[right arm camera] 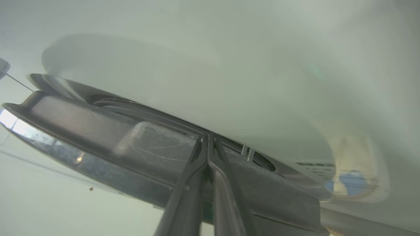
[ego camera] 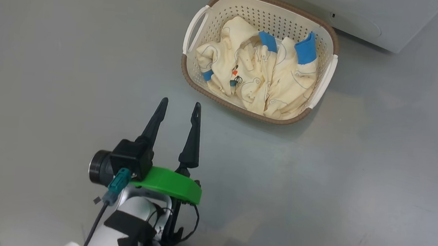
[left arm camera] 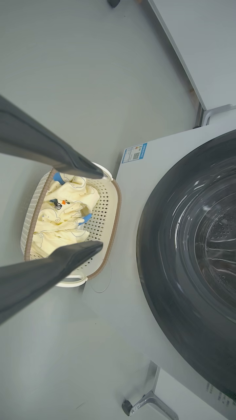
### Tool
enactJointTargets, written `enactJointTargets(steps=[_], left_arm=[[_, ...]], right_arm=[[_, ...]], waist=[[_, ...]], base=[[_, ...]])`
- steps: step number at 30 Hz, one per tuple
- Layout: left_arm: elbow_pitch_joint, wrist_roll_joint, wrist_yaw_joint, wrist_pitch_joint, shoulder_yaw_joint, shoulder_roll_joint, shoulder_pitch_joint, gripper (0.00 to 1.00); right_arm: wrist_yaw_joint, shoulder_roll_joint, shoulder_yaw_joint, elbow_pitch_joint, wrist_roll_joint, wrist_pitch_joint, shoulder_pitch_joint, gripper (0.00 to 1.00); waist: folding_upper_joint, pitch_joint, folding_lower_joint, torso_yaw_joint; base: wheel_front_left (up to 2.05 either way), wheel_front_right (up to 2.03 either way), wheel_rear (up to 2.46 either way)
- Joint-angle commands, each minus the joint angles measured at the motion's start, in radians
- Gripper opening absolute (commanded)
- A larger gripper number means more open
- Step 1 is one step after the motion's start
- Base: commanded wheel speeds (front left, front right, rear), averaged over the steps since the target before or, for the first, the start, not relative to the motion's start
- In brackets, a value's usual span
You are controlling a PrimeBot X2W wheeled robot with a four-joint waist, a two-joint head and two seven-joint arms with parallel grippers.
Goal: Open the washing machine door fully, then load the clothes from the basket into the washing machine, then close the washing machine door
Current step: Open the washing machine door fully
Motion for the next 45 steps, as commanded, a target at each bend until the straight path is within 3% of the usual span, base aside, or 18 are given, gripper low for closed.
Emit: enactJointTargets(steps=[1,15,33,45], left_arm=[[-0.034,-0.004,0.008,-0.014,0.023,0.016,-0.012,1.00],[-0.031,-0.009,0.011,-0.014,0.019,0.016,-0.010,1.00],[-0.022,0.002,0.010,-0.014,0.028,0.016,-0.004,1.00],[-0.005,0.019,0.002,-0.014,0.036,0.016,0.004,1.00]], right_arm=[[-0.003,0.029,0.002,-0.028,0.020,0.021,-0.029,0.00],[-0.003,0.036,0.014,-0.015,0.153,0.198,-0.042,0.00],[-0.003,0.031,0.042,-0.025,0.182,0.245,0.023,0.00],[-0.003,0.064,0.056,-0.021,0.231,0.289,0.096,0.00]], waist=[[0.0000,0.001,0.0000,0.001],[0.0000,0.001,0.0000,0.009],[0.0000,-0.029,0.0000,-0.005],[0.0000,-0.076,0.0000,-0.021]], base=[[0.00,0.00,0.00],[0.00,0.00,0.00],[0.00,0.00,0.00],[0.00,0.00,0.00]])
